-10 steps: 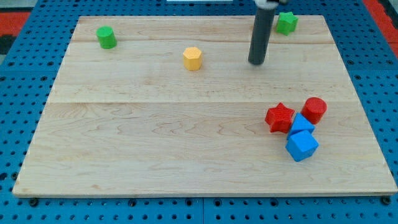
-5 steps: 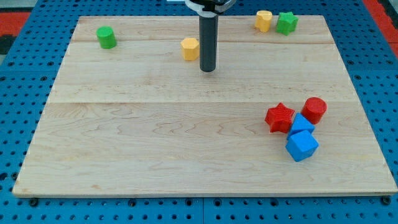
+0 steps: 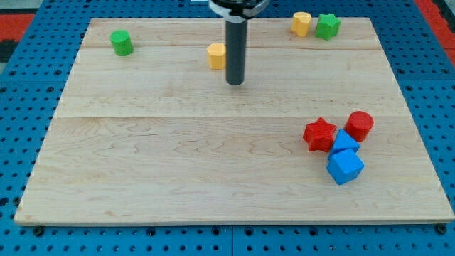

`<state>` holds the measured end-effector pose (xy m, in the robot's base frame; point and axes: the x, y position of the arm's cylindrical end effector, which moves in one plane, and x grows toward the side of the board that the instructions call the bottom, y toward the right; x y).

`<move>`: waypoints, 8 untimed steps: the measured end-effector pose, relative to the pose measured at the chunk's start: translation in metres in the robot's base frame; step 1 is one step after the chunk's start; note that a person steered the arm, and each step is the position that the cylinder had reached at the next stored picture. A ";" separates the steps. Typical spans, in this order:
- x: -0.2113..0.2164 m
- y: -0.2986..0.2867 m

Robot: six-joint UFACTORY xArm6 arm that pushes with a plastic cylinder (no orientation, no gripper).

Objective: Move the yellow hexagon close to the green star

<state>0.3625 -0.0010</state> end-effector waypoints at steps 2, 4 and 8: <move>-0.064 -0.005; -0.007 0.074; -0.070 0.185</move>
